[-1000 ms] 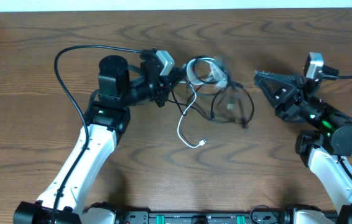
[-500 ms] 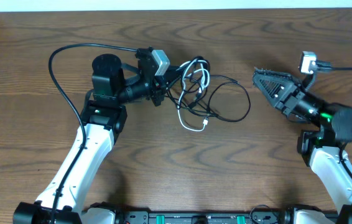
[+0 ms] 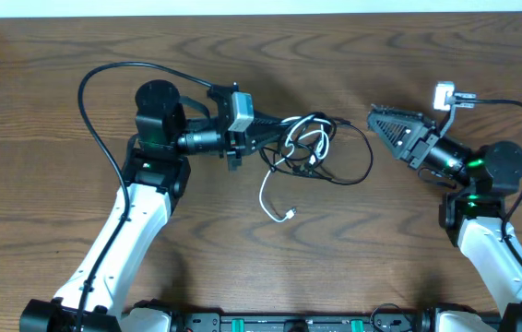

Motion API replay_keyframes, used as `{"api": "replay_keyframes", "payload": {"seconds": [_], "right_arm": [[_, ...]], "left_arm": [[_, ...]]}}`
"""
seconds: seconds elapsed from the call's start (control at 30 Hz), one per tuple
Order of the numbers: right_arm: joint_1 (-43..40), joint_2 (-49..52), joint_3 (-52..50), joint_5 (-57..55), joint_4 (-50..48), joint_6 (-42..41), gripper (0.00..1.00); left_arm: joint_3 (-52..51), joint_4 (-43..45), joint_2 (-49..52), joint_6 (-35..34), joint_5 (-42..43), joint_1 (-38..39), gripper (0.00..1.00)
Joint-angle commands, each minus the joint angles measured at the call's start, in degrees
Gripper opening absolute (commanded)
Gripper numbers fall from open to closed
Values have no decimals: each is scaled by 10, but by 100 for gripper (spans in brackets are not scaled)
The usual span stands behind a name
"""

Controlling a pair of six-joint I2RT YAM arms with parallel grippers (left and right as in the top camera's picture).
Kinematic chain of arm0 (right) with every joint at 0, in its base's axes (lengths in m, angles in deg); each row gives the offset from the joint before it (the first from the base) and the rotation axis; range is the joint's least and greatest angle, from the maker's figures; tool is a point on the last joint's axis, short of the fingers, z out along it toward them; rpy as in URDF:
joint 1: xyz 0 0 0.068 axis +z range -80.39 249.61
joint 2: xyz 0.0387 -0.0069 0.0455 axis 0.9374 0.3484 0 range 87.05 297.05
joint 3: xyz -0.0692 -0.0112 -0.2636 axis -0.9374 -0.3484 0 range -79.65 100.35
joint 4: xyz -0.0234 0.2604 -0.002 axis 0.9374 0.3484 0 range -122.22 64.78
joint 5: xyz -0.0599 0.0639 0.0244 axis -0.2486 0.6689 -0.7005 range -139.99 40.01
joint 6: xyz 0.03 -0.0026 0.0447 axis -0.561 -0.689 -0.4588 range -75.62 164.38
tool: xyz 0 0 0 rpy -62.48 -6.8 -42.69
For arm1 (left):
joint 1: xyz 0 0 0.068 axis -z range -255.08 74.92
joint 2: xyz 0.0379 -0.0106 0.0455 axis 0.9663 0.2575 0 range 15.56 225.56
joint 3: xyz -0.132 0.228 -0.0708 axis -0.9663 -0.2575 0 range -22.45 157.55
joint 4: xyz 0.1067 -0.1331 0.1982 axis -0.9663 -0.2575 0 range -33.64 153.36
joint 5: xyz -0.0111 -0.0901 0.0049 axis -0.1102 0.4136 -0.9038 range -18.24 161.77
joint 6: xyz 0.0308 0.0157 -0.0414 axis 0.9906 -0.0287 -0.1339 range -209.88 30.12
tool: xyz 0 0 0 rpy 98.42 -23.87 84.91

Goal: Untangle cables

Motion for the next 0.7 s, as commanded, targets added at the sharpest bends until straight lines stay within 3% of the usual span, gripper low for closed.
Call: {"api": "replay_keyframes", "payload": {"seconds": [0.0, 0.67], "right_arm": [[21, -3, 3, -3, 1, 42, 41], [85, -3, 3, 7, 1, 73, 39]], "left_arm": [[12, 12, 0, -3, 19, 11, 8], [12, 19, 0, -3, 18, 11, 8]]}}
